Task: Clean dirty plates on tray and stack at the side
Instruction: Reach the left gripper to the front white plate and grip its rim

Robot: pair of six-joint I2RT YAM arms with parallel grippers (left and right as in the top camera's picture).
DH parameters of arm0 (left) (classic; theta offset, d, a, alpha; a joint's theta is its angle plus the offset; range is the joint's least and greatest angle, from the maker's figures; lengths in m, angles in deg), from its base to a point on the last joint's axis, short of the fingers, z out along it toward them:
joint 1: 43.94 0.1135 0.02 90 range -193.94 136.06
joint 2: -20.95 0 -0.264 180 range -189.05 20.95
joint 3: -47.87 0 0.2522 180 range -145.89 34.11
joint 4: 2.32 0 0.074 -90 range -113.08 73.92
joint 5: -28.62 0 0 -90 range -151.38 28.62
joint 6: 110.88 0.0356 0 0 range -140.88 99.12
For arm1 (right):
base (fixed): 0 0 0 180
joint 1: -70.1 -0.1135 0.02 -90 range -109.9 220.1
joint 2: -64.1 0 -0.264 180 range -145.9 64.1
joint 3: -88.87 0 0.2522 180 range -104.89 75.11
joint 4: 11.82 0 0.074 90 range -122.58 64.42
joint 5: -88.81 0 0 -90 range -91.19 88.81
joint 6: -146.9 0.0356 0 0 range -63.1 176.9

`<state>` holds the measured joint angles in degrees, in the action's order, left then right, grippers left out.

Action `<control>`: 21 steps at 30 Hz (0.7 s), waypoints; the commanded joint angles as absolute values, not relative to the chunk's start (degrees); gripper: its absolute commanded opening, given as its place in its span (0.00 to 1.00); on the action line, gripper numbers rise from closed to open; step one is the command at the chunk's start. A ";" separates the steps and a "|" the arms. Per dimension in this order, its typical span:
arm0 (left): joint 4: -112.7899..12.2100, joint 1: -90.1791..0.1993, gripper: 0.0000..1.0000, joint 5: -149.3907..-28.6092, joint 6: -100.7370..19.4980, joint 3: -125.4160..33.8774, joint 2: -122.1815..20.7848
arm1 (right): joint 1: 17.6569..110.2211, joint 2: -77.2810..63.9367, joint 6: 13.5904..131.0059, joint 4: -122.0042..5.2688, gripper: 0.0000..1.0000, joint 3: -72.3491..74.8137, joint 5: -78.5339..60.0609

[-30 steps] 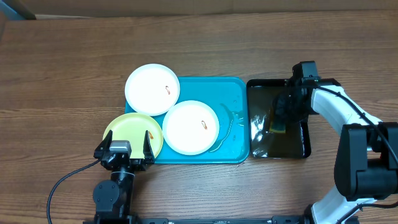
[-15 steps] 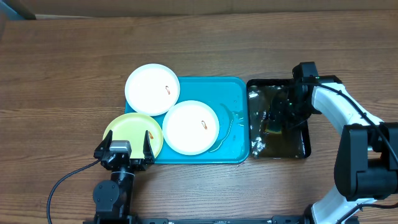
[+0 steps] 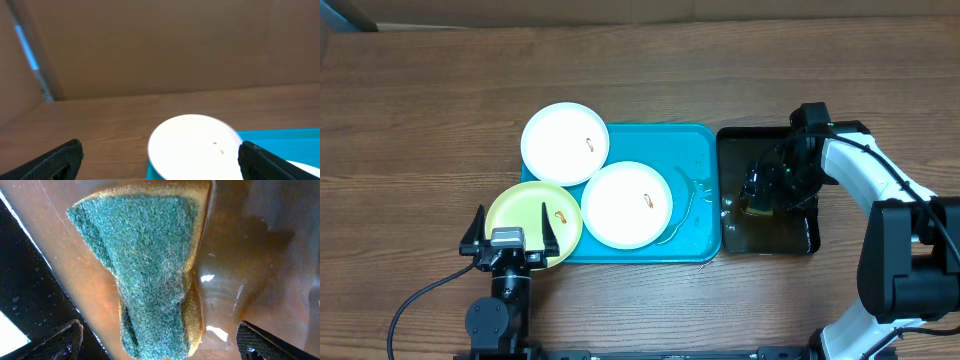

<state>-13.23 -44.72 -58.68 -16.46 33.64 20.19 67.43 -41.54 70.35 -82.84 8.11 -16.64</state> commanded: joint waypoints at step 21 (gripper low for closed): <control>-87.74 -45.85 1.00 -87.58 -33.42 -46.51 -39.61 | 67.49 -41.41 70.24 -71.60 1.00 6.73 -16.26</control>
